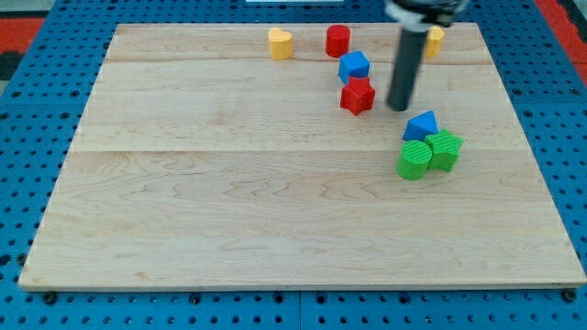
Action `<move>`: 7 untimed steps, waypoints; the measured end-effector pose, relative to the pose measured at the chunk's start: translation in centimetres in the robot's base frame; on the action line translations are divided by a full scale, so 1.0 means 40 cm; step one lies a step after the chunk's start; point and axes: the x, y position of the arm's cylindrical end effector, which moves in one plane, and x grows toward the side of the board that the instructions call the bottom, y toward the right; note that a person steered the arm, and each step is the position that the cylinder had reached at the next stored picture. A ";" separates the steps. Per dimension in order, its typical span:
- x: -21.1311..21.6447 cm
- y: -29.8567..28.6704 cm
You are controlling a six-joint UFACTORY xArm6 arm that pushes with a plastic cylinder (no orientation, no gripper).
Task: Move the green blocks and triangle below the red star
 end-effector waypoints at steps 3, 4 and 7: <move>0.195 -0.002; 0.185 -0.068; 0.130 -0.012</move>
